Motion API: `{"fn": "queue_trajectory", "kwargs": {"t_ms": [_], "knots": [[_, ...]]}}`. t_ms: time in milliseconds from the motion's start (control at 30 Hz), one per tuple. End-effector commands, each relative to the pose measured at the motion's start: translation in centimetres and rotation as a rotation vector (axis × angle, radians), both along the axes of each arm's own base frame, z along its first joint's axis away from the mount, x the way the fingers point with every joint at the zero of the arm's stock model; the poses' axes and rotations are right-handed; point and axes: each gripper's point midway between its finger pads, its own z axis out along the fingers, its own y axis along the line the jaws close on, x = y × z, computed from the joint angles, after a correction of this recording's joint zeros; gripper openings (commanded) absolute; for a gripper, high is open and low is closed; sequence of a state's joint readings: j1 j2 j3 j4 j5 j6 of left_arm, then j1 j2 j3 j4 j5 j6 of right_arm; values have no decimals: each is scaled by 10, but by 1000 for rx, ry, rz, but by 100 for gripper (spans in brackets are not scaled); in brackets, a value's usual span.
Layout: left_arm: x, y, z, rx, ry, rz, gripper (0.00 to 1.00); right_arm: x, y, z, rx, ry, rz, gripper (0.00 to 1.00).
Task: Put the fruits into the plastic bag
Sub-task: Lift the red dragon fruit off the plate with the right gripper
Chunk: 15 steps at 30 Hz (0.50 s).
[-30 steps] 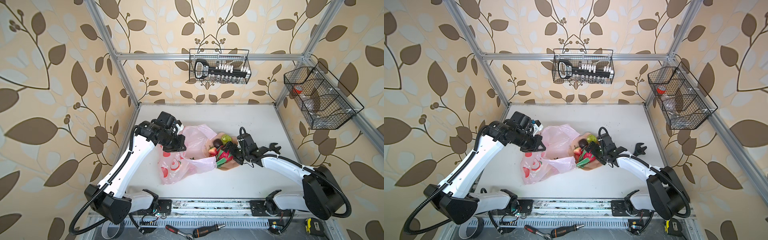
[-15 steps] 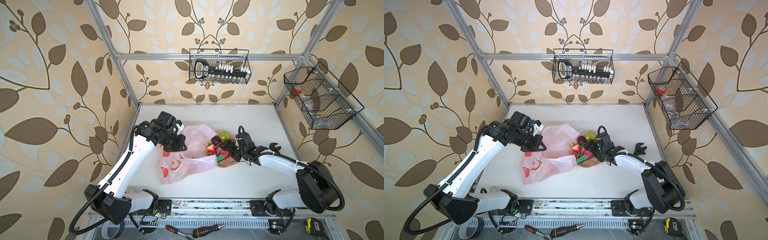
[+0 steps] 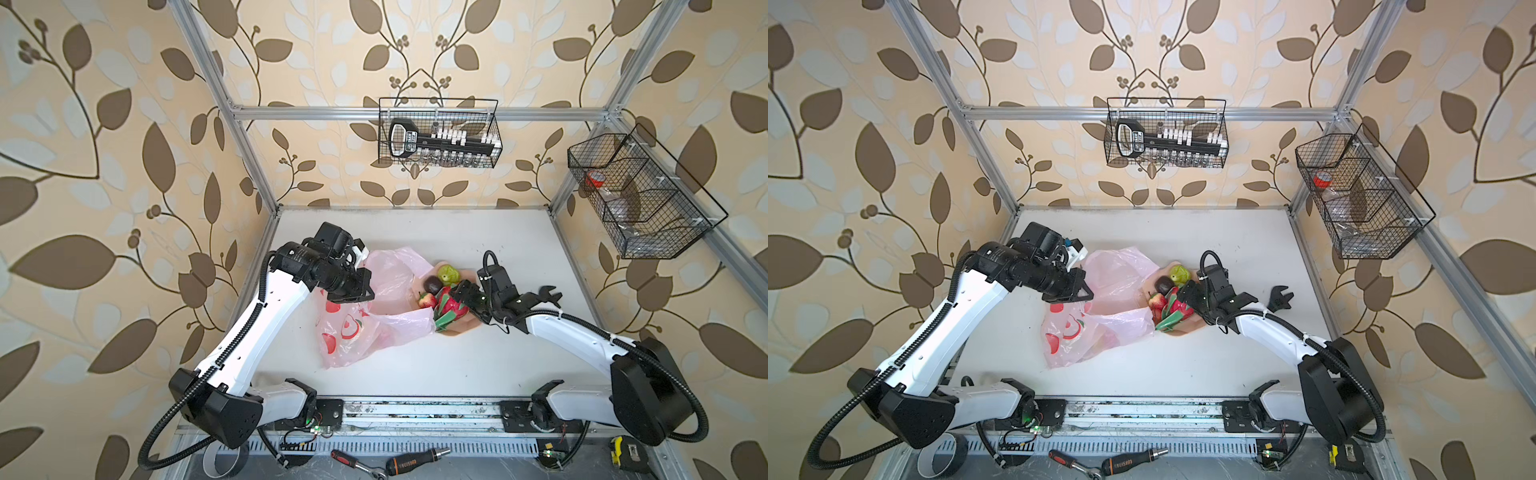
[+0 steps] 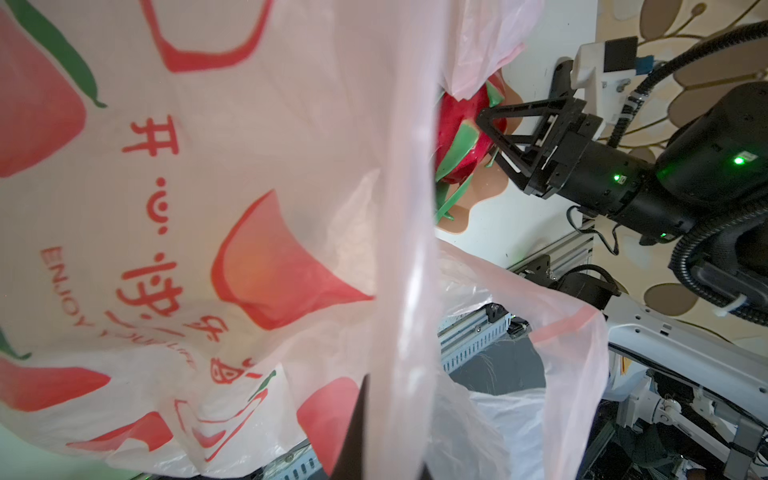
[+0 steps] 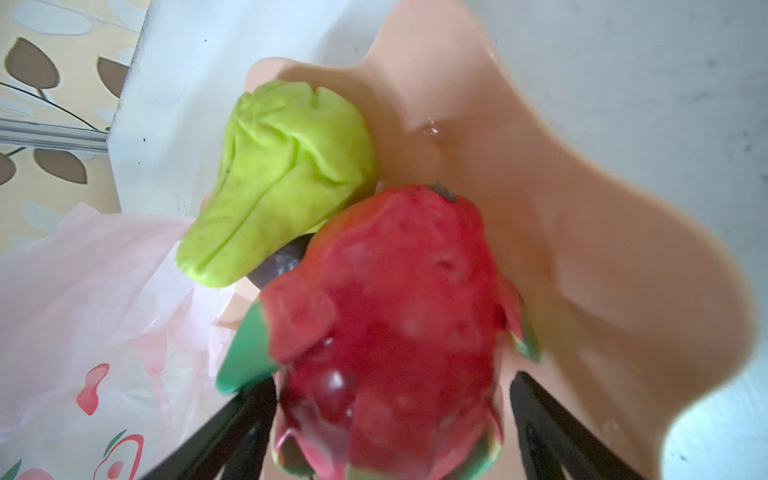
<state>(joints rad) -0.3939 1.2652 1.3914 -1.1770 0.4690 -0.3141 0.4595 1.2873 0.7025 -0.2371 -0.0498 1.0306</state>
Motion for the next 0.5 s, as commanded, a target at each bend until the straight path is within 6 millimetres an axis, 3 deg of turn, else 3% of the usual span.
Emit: {"fn": "queue_trajectory", "kwargs": {"t_ms": [0, 100, 200, 333, 467], "knots": [[-1, -6, 3, -20, -12, -39, 2, -3, -8, 13, -25, -4, -23, 54], [0, -7, 1, -20, -9, -44, 1, -2, -9, 22, 0, -29, -31, 53], [1, -8, 0, -26, -6, -44, 1, -4, -10, 18, -5, -11, -24, 55], [1, -9, 0, -29, -5, -45, 2, -9, -13, 8, -22, 32, -18, 77], [1, -9, 1, -31, -5, -44, 2, -6, -8, 7, -17, 37, 6, 89]]}}
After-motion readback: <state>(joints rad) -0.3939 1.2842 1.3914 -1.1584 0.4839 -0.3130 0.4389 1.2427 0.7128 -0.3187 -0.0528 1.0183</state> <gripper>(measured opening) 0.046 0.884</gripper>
